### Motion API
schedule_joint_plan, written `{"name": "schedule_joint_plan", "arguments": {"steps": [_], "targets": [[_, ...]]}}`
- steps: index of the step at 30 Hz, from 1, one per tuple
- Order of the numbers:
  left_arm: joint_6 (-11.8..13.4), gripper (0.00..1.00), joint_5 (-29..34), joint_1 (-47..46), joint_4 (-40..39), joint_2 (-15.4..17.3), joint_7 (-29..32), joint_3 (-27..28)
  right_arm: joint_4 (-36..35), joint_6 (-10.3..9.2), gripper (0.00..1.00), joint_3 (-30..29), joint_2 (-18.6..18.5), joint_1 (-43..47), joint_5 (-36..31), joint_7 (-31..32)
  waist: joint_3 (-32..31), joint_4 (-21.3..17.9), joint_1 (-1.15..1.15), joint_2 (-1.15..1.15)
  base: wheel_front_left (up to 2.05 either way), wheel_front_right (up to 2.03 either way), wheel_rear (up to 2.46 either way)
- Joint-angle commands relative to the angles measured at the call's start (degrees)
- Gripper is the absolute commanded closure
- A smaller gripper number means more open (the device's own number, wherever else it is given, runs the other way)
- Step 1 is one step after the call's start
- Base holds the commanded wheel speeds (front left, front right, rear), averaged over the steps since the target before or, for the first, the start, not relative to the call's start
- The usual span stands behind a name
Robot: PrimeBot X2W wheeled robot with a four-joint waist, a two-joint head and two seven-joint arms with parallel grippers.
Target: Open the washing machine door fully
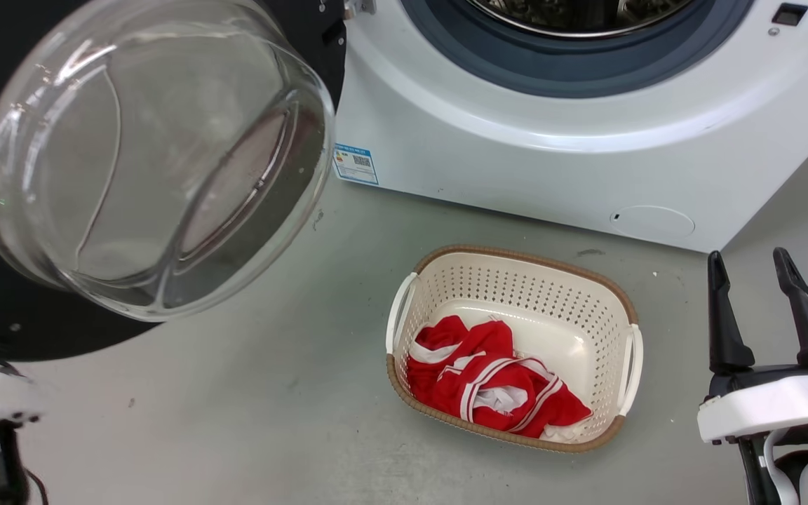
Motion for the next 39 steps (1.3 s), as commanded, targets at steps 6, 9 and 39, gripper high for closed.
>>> {"name": "schedule_joint_plan", "arguments": {"steps": [6, 9, 39], "targets": [[-2.1, 1.0, -0.8, -4.0, 6.1, 2.5, -0.6, 2.7, 0.3, -0.03, 0.0, 0.1, 0.1, -1.6, -0.6, -0.4, 0.9, -0.7, -0.01, 0.0, 0.0, 0.0, 0.0], [-2.8, 1.0, -0.3, -4.8, 7.6, 2.6, -0.8, 3.0, 0.7, -0.02, 0.0, 0.0, 0.1, -1.7, -0.4, -0.6, 0.9, -1.1, -0.01, 0.0, 0.0, 0.0, 0.0], [-13.2, 0.0, 21.1, 6.6, -12.5, -20.2, -0.9, -1.2, 5.6, -0.02, 0.0, 1.8, 0.1, 1.3, 2.4, -4.0, -9.1, -9.3, -0.01, 0.0, 0.0, 0.0, 0.0]]}}
